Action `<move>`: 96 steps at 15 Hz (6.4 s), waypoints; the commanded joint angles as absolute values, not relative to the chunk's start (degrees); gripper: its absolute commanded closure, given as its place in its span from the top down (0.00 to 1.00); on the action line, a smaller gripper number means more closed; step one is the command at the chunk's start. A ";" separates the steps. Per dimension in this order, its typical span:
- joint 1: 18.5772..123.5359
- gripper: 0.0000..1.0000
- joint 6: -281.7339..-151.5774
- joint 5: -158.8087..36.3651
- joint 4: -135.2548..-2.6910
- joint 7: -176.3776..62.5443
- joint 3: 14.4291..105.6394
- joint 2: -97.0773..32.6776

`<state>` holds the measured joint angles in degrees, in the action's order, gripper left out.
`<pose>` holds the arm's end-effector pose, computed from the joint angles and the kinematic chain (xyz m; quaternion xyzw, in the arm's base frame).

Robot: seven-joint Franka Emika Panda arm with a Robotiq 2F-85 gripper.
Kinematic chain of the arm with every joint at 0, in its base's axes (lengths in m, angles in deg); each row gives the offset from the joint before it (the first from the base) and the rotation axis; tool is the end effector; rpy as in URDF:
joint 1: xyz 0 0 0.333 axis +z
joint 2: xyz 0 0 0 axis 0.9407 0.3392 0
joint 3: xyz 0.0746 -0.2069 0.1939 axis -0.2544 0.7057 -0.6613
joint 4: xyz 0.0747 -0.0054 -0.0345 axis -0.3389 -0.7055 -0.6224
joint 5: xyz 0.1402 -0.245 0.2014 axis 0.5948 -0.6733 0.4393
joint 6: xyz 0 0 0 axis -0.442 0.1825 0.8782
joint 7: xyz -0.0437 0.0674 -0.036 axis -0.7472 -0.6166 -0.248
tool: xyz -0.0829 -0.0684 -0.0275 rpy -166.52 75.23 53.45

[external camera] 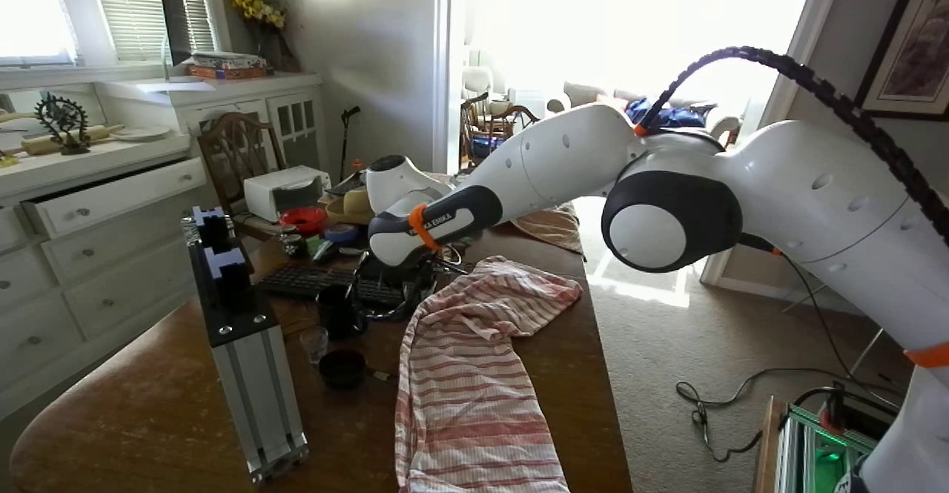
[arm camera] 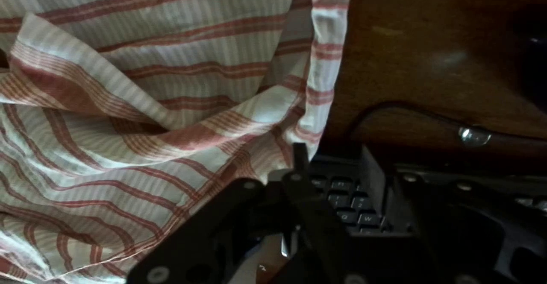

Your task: Move the tablecloth forwards

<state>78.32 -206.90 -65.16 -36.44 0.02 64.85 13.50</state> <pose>0.7211 0.0259 0.1876 0.8864 -0.4470 0.0840 0.0855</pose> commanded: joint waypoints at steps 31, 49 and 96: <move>51.53 1.00 -220.91 -55.09 -50.81 -59.10 61.40 4.29; 46.81 1.00 -213.45 -53.52 -8.21 -53.42 60.58 34.61; 59.57 0.42 -238.00 -57.49 -6.38 -14.78 79.64 37.20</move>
<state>58.97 -236.54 -56.37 -7.28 -19.30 77.60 36.35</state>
